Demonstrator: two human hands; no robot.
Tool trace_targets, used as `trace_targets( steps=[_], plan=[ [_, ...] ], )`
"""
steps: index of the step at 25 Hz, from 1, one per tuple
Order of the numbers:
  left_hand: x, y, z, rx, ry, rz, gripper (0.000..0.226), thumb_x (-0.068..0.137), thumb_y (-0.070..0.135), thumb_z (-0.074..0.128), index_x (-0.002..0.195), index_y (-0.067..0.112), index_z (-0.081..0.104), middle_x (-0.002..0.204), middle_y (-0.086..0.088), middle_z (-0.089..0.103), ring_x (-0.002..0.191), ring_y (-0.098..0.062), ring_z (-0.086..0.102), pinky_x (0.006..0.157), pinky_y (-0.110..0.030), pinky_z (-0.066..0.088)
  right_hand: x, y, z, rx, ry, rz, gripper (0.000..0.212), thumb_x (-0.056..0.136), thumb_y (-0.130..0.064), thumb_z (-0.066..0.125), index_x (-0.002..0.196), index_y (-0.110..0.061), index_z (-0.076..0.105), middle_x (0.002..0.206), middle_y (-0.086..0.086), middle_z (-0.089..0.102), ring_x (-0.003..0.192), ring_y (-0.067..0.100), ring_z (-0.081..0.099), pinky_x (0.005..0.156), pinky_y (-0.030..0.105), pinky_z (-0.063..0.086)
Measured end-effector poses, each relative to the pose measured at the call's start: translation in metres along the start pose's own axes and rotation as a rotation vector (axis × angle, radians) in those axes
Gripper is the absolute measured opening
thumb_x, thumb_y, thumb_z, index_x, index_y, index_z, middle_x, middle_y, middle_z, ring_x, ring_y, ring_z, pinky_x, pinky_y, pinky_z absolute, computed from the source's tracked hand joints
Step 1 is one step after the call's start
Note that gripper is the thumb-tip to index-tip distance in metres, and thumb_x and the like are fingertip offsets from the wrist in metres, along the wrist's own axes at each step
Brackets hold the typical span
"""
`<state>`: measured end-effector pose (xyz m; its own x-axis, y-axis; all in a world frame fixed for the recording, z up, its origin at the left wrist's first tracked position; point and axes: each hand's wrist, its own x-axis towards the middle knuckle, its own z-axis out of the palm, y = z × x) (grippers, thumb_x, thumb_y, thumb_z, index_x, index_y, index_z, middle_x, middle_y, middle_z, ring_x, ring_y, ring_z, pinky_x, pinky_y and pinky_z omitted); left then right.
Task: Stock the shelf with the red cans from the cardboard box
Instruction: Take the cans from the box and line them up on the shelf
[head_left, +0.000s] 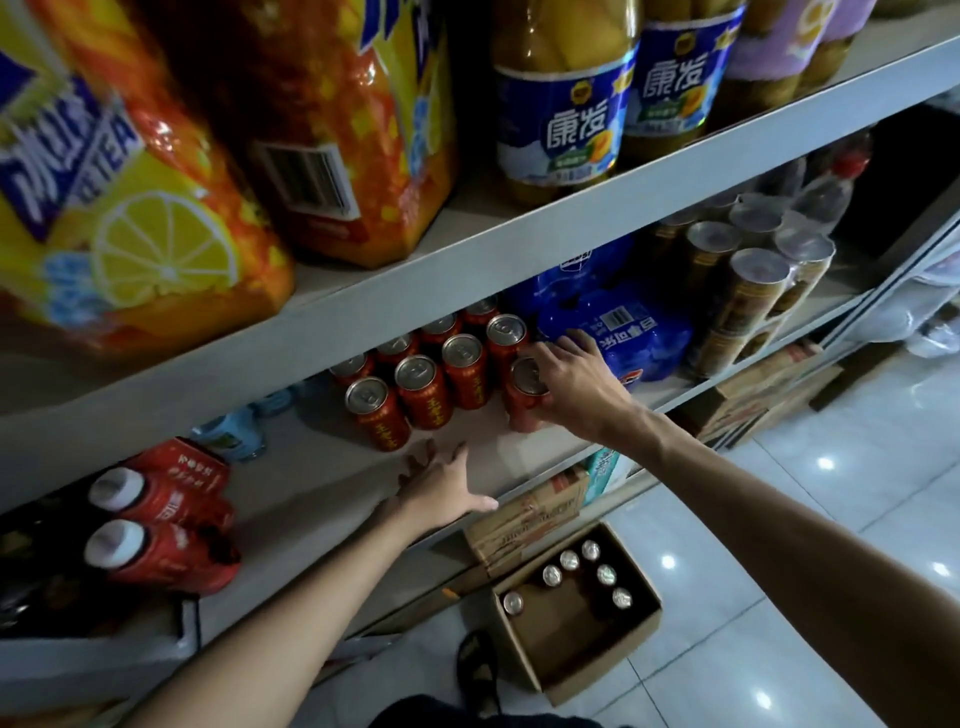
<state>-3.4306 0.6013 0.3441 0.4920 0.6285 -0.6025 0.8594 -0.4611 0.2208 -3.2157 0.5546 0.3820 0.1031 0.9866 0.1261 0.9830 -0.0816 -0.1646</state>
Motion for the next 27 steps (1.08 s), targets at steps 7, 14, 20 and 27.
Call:
trace_targets(
  steps=[7,14,20,27],
  plan=[
    [0.010,0.000,0.006,0.178,0.007,0.006,0.094,0.085,0.060,0.060,0.156,0.016,0.017,0.148,-0.033,0.030,0.140,-0.046,0.024,0.117,-0.057,0.019,0.013,0.011,0.017,-0.065,-0.078,-0.002,0.074,0.071,-0.045,0.076,0.136,-0.018,0.050,0.135,0.006,0.057,0.135,0.028,0.034,0.116,0.045,0.013],
    [0.016,-0.004,0.008,0.149,-0.008,0.012,0.097,0.084,0.062,0.060,0.156,0.017,0.013,0.151,-0.039,0.021,0.142,-0.053,0.019,0.117,-0.060,0.017,0.005,0.007,0.020,-0.077,0.027,0.068,0.084,0.064,-0.048,0.080,0.134,-0.014,0.051,0.131,0.010,0.058,0.127,0.029,0.042,0.114,0.044,0.023],
    [0.018,-0.002,0.005,0.128,-0.046,-0.001,0.096,0.084,0.059,0.061,0.156,0.017,0.012,0.153,-0.040,0.012,0.145,-0.054,0.011,0.118,-0.061,0.016,-0.001,0.002,0.023,-0.080,0.131,0.107,0.071,0.067,-0.042,0.080,0.126,-0.010,0.058,0.123,0.011,0.062,0.119,0.029,0.048,0.109,0.043,0.028],
    [0.018,-0.002,0.004,0.137,-0.041,0.027,0.097,0.087,0.056,0.060,0.157,0.013,0.009,0.153,-0.042,0.008,0.146,-0.053,0.009,0.118,-0.062,0.014,0.006,0.003,0.023,-0.009,0.104,0.105,0.067,0.073,-0.038,0.077,0.131,-0.013,0.054,0.131,0.009,0.059,0.126,0.028,0.044,0.112,0.043,0.022]
  ],
)
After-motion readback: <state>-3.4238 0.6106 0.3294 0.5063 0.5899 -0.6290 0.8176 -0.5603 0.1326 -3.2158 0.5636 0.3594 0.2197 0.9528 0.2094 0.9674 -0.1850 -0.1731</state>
